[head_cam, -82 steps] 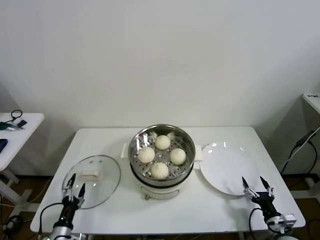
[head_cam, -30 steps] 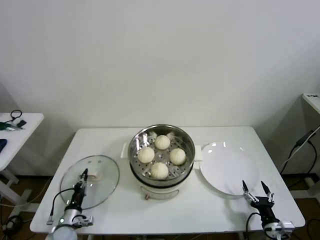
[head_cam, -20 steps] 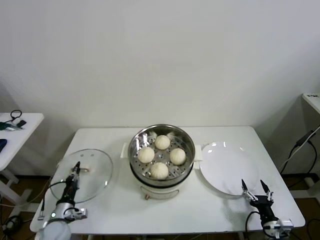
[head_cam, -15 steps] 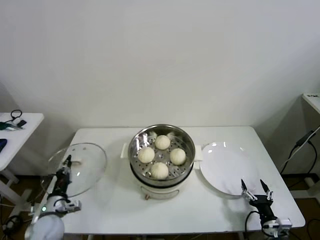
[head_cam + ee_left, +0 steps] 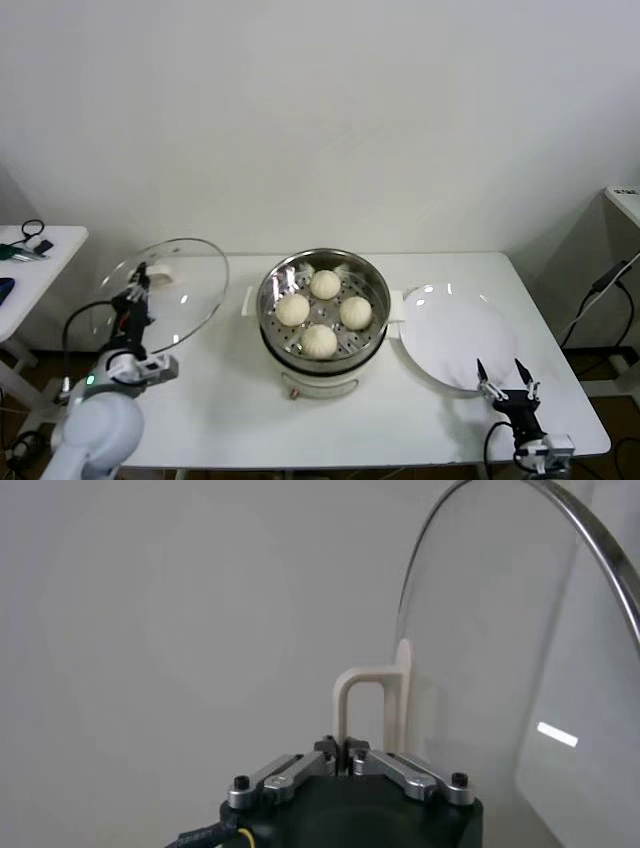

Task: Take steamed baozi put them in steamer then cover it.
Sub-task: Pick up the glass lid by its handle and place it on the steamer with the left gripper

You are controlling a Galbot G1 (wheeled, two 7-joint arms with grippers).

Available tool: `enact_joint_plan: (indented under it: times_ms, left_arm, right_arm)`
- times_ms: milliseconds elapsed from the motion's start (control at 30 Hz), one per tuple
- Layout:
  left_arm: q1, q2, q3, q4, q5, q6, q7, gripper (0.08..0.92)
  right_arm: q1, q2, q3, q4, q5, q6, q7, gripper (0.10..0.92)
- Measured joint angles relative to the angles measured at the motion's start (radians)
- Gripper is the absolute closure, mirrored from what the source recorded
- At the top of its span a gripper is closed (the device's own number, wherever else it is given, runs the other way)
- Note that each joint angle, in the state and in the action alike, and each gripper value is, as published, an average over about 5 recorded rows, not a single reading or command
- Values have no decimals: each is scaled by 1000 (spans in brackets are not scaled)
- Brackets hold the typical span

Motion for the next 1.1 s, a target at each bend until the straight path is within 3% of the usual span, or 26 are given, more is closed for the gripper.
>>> enact_joint_plan:
  times_ms: [367,767,1100]
  left_arm:
    - [-129,-55,286,-78,188,152,119,858]
    - [-269,-242,580,-18,440,258,238,858]
    - [-332,-379,687,88,564,299,254,858]
  right_arm:
    - [25,6,-4,-14,-12,12,3,203]
    - [38,3,-4,-32,-9,32,2,203]
    - [36,3,-3,-34,-5,46,-5,203]
